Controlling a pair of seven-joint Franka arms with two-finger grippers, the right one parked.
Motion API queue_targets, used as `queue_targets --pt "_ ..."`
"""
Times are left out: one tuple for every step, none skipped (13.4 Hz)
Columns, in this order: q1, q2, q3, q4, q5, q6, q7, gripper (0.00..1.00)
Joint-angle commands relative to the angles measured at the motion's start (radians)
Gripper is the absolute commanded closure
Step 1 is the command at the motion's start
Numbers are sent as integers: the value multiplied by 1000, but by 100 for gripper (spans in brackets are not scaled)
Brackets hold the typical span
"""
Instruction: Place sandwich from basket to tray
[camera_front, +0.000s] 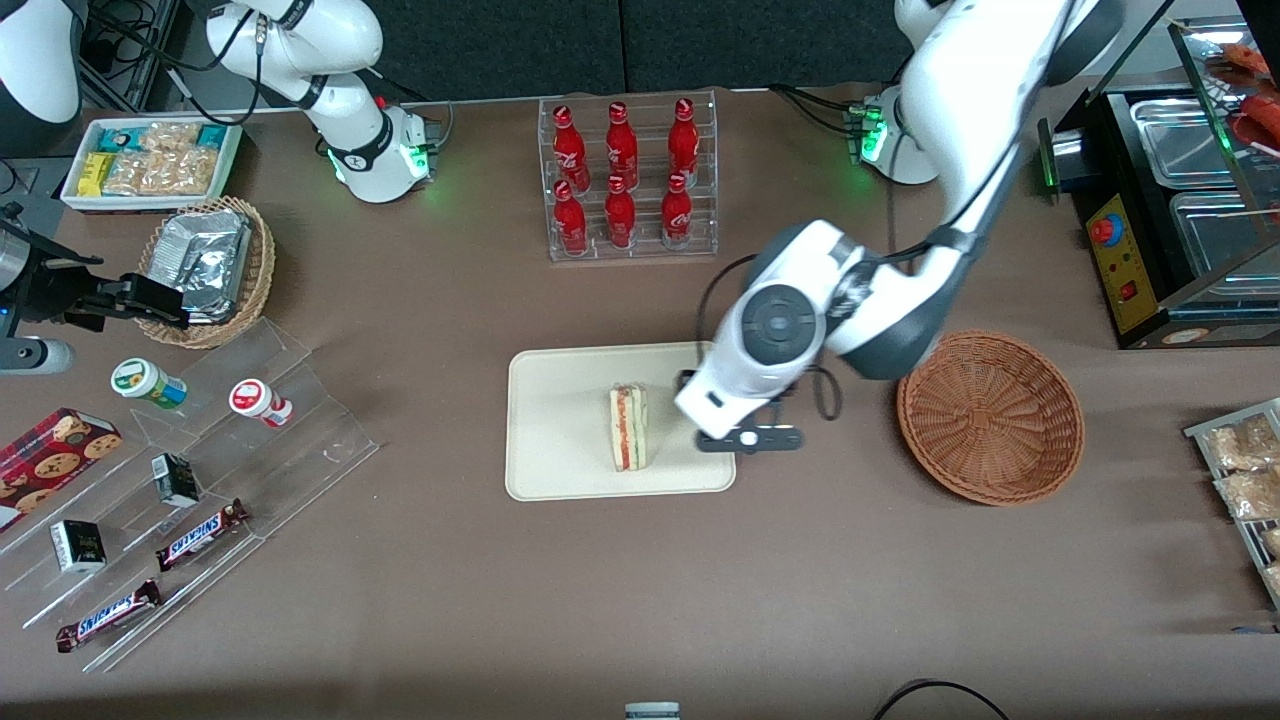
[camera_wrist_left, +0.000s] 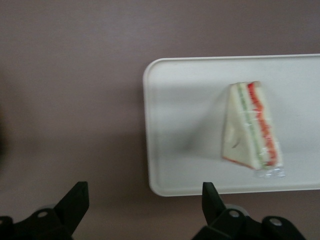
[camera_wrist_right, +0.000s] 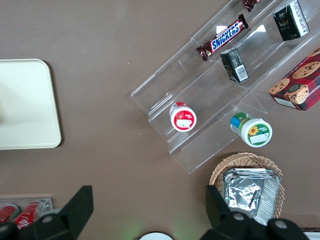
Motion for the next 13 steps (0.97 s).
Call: queue_targets --pt "98 -153 -1 -210 -34 49 113 0" --pt "142 -186 -3 -253 -36 49 158 0" --pt "174 -216 -1 -289 -39 46 193 0" --pt "196 -256 0 -339 -40 51 206 0" --pt "242 -299 0 -393 -42 69 227 0" --pt "285 -334 0 -442 -44 90 282 0" --pt "332 -365 0 -479 -62 98 357 0" --pt "384 -408 0 -517 -70 98 422 0" --pt "418 -455 2 -548 -73 97 451 0" --pt "460 -501 3 -571 -85 92 479 0" --pt "509 -541 5 -577 -103 83 529 0" --pt "542 -575 8 -573 -137 62 575 0" --pt "564 -603 11 -564 -151 39 601 0"
